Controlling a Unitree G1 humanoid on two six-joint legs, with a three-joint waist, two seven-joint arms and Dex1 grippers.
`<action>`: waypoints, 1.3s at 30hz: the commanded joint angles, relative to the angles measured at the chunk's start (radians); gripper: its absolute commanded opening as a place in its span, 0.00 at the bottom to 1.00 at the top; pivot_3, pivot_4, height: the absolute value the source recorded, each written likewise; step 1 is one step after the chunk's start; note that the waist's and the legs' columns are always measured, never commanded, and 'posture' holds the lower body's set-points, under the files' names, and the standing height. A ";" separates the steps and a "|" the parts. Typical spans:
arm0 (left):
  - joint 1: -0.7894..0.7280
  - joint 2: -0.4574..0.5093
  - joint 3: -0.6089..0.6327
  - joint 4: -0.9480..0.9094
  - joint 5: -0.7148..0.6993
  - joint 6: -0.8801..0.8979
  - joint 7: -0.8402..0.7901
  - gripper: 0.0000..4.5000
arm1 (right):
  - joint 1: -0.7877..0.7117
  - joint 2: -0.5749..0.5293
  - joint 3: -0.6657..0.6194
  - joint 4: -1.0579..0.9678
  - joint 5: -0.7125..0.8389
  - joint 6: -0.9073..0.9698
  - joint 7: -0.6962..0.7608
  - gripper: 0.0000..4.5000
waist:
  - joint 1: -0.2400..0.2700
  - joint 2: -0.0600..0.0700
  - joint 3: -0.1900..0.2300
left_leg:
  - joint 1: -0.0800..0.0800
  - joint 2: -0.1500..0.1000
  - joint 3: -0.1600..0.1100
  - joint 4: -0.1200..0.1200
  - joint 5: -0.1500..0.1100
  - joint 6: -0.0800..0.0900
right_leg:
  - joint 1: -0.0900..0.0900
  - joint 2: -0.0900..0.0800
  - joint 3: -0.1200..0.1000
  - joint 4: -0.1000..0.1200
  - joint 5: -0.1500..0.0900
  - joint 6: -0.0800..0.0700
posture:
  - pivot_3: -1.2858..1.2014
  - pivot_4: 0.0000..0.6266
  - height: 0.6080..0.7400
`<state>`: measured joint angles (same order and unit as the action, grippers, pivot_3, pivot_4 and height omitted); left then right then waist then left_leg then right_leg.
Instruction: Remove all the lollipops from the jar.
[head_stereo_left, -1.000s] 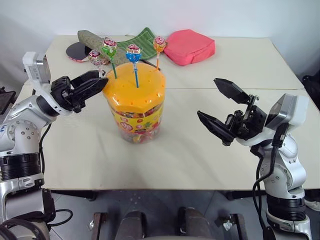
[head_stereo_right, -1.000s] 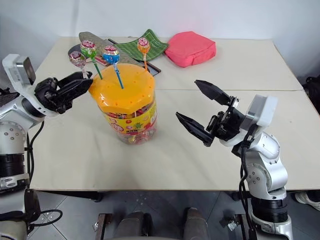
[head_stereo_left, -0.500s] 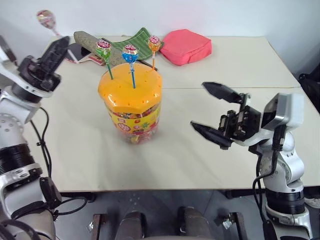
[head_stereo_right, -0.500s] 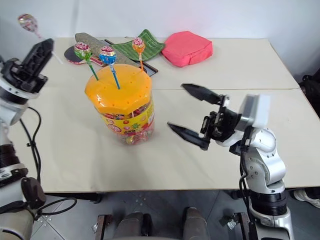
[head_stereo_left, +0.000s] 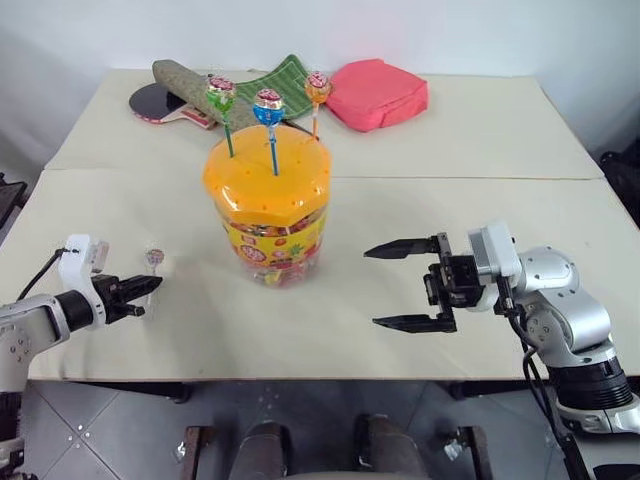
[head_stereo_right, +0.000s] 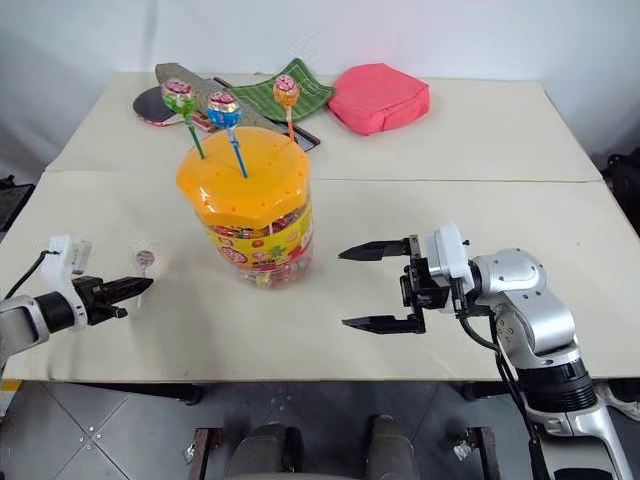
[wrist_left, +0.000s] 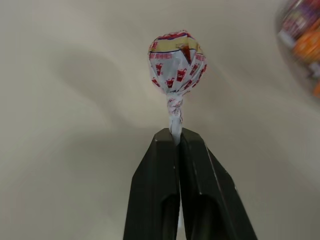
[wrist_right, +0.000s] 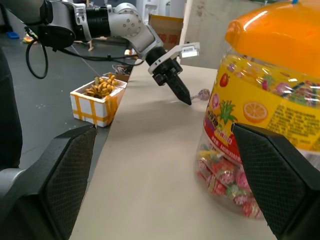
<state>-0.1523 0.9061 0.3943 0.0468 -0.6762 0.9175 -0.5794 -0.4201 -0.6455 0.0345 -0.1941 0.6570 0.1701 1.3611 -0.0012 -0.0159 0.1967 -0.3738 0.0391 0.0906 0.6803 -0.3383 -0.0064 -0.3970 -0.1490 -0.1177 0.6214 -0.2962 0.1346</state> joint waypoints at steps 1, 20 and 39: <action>0.038 0.029 0.025 0.021 0.060 -0.039 -0.019 0.28 | -0.001 -0.002 -0.048 -0.043 0.031 -0.010 0.002 1.00 | -0.003 0.002 0.000 | 0.001 0.001 0.001 0.000 0.000 0.000 | 0.000 0.000 0.000 0.000 0.000 -0.001 | 0.52 0.24 1.00; -0.557 -0.093 -0.056 -0.004 -0.114 -0.347 -0.478 0.74 | 0.047 0.032 -0.263 -0.279 0.267 0.146 -0.323 1.00 | 0.025 -0.001 -0.002 | -0.012 0.005 0.005 0.007 -0.001 -0.002 | -0.013 0.005 0.000 0.005 -0.001 -0.002 | 0.52 0.24 1.00; -0.695 -0.180 -0.119 0.061 -0.111 -0.331 -0.500 0.01 | 0.040 0.061 -0.232 -0.274 0.226 0.119 -0.343 1.00 | 0.011 -0.001 -0.002 | -0.012 0.005 0.005 0.008 -0.001 -0.002 | -0.014 0.005 0.000 0.005 -0.001 -0.002 | 0.52 0.24 1.00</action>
<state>-0.8198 0.7234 0.2524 0.1144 -0.7799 0.5975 -1.0829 -0.3703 -0.5869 -0.1943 -0.4436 0.8818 0.3081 1.0180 0.0101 -0.0170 0.1949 -0.3863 0.0445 0.0957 0.6886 -0.3397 -0.0083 -0.4114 -0.1438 -0.1172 0.6261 -0.2970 0.1330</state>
